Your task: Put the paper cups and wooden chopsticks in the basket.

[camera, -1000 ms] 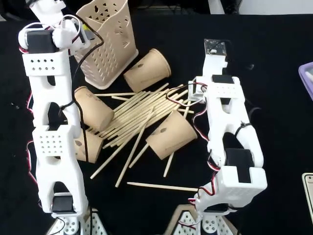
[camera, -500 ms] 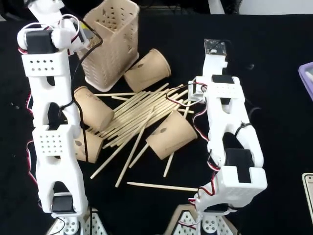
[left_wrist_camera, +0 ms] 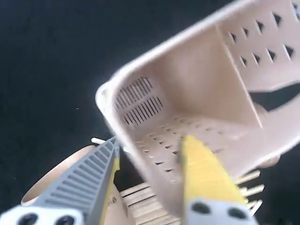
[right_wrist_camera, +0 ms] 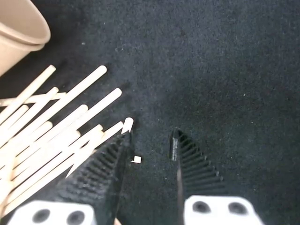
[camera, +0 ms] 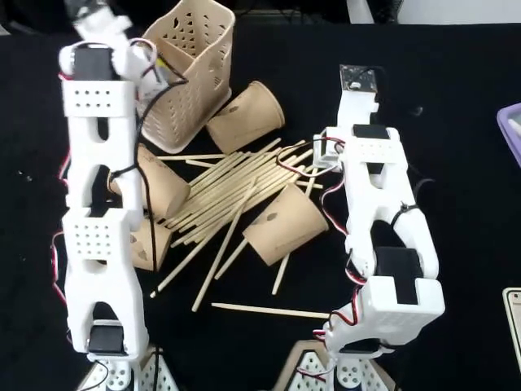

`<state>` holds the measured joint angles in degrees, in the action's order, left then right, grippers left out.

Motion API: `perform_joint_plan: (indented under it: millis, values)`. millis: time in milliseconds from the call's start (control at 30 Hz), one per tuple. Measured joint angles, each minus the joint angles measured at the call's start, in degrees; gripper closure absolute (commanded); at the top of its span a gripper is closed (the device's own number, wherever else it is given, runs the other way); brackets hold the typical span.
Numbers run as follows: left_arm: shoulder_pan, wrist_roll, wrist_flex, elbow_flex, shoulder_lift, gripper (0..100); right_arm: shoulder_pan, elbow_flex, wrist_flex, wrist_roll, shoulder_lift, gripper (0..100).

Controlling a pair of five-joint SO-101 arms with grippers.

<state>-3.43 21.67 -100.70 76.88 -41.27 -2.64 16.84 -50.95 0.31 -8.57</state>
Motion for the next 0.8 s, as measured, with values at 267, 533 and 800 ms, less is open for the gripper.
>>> perform_joint_plan:
  millis: [267,533,800]
  values:
    - [1.8,-20.8,0.3,0.0,0.0,97,0.0,0.0,0.0,0.0,0.0,85.8]
    - [0.2,-31.0,3.7,-0.6,-0.1,92,0.0,0.0,0.0,0.0,0.0,85.6]
    - [-1.5,-26.0,6.2,-1.0,-0.1,79,0.0,0.0,0.0,0.0,0.0,85.4]
